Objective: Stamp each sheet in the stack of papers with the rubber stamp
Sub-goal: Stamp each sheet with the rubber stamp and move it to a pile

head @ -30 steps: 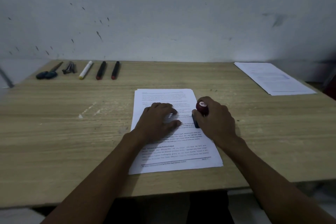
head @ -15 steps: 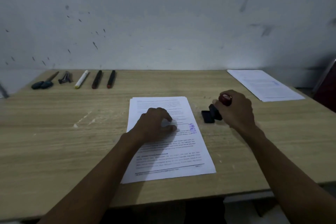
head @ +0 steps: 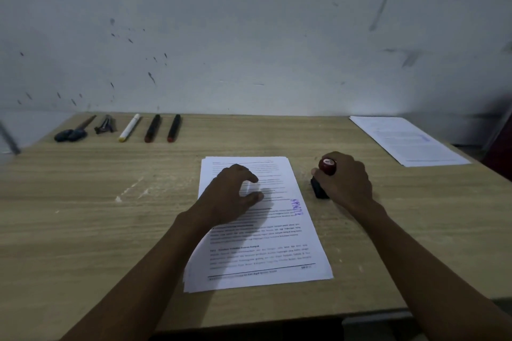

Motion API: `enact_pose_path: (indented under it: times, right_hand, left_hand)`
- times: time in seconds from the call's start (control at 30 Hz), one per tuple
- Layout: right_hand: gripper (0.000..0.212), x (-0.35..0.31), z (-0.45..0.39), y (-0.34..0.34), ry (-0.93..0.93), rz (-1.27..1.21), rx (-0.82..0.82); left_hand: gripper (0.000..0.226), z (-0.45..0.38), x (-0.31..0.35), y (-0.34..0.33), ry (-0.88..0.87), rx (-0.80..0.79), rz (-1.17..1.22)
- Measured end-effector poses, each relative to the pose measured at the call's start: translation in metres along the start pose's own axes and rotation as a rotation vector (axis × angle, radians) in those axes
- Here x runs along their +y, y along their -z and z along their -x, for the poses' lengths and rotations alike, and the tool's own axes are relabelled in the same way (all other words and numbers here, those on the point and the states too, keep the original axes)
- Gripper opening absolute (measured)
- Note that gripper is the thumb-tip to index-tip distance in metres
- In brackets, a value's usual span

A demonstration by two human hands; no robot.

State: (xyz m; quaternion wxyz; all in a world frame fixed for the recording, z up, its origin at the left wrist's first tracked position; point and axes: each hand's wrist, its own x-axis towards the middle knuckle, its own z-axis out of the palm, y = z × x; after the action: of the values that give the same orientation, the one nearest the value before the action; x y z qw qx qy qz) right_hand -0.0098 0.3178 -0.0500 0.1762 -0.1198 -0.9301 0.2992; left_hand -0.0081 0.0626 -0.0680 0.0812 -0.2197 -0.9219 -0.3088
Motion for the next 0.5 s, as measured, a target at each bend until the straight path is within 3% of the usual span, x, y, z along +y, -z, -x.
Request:
enact_pose_path:
  times: [0.2, 0.4, 0.5]
  right_hand:
    - [0.037, -0.002, 0.003, -0.006, 0.012, -0.018, -0.010]
    - [0.080, 0.000, 0.014, -0.004, -0.028, -0.152, -0.012]
    - [0.069, 0.001, 0.034, -0.001, -0.055, -0.110, 0.084]
  left_hand:
    - [0.036, 0.001, -0.008, 0.003, 0.005, 0.043, 0.009]
    - [0.038, 0.005, -0.017, 0.000, 0.004, 0.070, 0.018]
    - [0.039, 0.011, -0.021, 0.003, 0.014, 0.102, 0.012]
